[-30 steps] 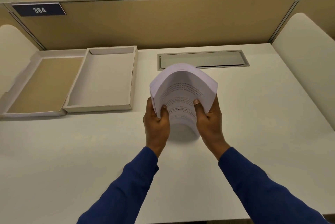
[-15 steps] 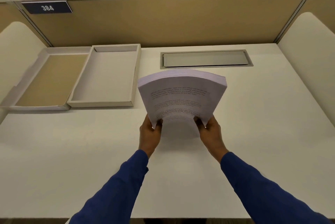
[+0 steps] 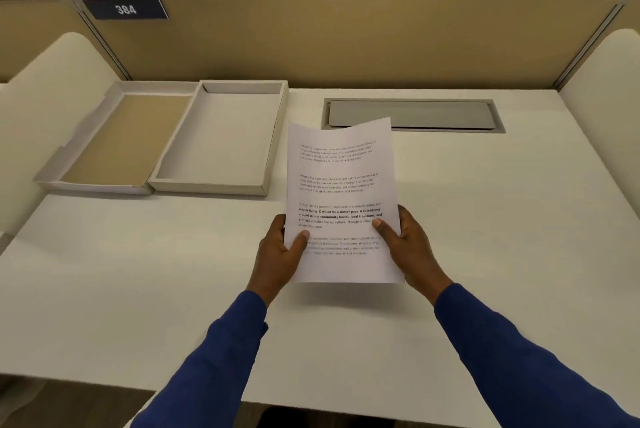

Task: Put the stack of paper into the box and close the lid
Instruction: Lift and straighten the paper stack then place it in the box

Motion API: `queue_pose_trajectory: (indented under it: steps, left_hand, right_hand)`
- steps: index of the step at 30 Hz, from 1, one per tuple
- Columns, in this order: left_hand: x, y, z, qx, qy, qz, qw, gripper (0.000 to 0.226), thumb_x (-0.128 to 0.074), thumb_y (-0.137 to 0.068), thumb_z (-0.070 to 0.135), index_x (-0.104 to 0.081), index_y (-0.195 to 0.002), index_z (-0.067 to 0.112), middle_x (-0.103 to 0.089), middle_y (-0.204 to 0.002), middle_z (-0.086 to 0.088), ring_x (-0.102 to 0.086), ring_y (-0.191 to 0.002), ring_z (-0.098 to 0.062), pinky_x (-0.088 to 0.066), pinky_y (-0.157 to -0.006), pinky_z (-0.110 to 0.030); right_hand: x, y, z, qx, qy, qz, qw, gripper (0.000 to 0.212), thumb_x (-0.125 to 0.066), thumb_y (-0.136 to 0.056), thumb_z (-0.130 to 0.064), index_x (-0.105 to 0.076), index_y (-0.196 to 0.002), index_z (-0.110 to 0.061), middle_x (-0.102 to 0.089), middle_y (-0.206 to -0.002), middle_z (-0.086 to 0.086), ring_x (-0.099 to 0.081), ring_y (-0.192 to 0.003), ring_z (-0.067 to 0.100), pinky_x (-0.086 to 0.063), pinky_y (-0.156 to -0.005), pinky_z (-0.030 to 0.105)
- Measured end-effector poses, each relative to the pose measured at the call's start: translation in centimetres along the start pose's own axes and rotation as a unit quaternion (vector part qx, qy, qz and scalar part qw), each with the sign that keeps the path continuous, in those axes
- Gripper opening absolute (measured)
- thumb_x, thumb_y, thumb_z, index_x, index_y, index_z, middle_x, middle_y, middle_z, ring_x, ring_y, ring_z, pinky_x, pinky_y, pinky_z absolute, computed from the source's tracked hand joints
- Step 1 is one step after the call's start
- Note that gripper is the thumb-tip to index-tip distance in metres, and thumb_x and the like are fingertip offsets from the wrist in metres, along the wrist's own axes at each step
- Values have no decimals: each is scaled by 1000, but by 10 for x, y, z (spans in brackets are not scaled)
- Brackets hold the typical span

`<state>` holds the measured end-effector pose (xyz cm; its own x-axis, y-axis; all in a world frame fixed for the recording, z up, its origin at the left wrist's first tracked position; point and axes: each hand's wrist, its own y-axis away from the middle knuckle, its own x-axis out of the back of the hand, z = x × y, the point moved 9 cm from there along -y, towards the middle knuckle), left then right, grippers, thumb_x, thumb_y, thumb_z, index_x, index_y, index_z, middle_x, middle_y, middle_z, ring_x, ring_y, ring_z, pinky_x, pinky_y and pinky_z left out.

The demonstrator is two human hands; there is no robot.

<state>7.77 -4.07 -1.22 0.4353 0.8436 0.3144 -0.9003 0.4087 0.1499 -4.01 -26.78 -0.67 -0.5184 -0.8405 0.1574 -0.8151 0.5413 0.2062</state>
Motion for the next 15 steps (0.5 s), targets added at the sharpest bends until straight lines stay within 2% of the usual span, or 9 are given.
queue_pose_trajectory:
  steps: [2,4,8,10,12,15]
  left_hand:
    - [14,-3,-4,32,40,-22,998,36,-65,-101,24,-51,-133,31,-68,-118,18,-71,-104,-7,-60,-85,-26]
    - [31,-13,-8,61,85,-47,993,45,-66,-100,19,-49,-138,34,-70,-123,16,-72,-108,-10,-61,-90,-31]
    - [80,-50,-9,70,161,-37,984,49,-66,-97,4,-53,-140,25,-73,-125,5,-71,-113,-19,-60,-89,-31]
    - [109,-74,-10,68,181,-26,981,54,-71,-92,6,-54,-140,23,-73,-127,2,-70,-115,-22,-59,-91,-35]
    - [139,-101,-12,65,197,-24,978,59,-73,-86,10,-54,-140,22,-74,-128,1,-71,-115,-24,-58,-93,-39]
    - [181,-147,-18,64,200,-24,977,55,-69,-92,3,-52,-142,19,-74,-128,-2,-71,-116,-26,-58,-94,-40]
  right_hand:
    - [-13,-6,-3,-15,-22,-4,1000,29,-62,-99,-32,-58,-128,-30,-72,-118,-15,-73,-95,3,-58,-71,19]
    - [-29,-16,-11,-26,-41,-8,999,32,-63,-98,-33,-59,-130,-29,-73,-119,-13,-74,-98,8,-60,-78,26]
    - [-77,-47,-31,-48,-75,-13,996,35,-66,-96,-35,-59,-130,-29,-73,-120,-9,-74,-102,16,-61,-87,39]
    - [-109,-67,-43,-69,-106,-28,992,38,-67,-95,-34,-58,-132,-29,-73,-121,-7,-74,-104,19,-61,-89,42]
    - [-143,-89,-55,-95,-146,-54,983,39,-67,-95,-22,-56,-132,-28,-74,-121,-4,-74,-105,22,-61,-86,41]
    - [-191,-125,-75,-113,-147,-82,979,47,-64,-91,-6,-55,-134,-24,-73,-122,-1,-73,-105,24,-60,-80,36]
